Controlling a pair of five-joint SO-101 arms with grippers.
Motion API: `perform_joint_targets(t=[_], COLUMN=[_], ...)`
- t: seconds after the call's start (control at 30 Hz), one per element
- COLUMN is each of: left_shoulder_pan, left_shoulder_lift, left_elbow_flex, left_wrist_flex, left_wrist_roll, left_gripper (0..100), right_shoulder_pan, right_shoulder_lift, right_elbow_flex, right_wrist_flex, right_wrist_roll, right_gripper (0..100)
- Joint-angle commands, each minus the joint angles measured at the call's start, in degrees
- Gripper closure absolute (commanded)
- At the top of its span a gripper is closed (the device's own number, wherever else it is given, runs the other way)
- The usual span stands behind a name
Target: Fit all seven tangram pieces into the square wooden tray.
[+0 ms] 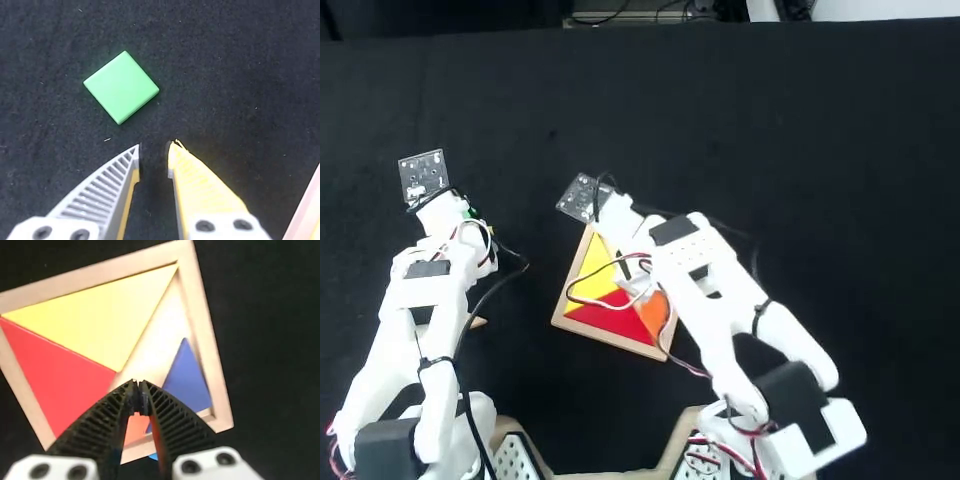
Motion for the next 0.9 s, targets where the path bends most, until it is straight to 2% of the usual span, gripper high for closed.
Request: perform_joint_targets(t=[0.0, 0.23, 0.43, 0.63, 0.87], left_shoulder_pan=[0.66, 0.57, 0.57, 0.75, 0.57], left_shoulder_lift=[-0.09, -0.09, -0.09, -0.09, -0.09], left_elbow_flex=[-0.92, -0.92, -0.92, -1.10, -1.01], left_wrist_flex=[-0.88, -0.88, -0.88, -0.88, -0.88], left_wrist_roll=[-0.26, -0.26, -0.26, -0.26, -0.26], left_gripper=[89, 89, 89, 89, 89], right_shoulder_pan=[-0.70, -0.18, 5.36, 6.24, 15.74], right_shoulder_lift=[2.15, 4.18, -4.09, -12.88, -19.03], right_elbow_flex=[-1.10, 2.86, 7.43, 10.33, 11.21], right_wrist_flex=[0.00, -0.97, -0.97, -1.23, -1.93], right_wrist_roll=[0.09, 2.90, 5.54, 5.27, 3.25], right_gripper=[98.8, 98.8, 98.8, 98.8, 98.8])
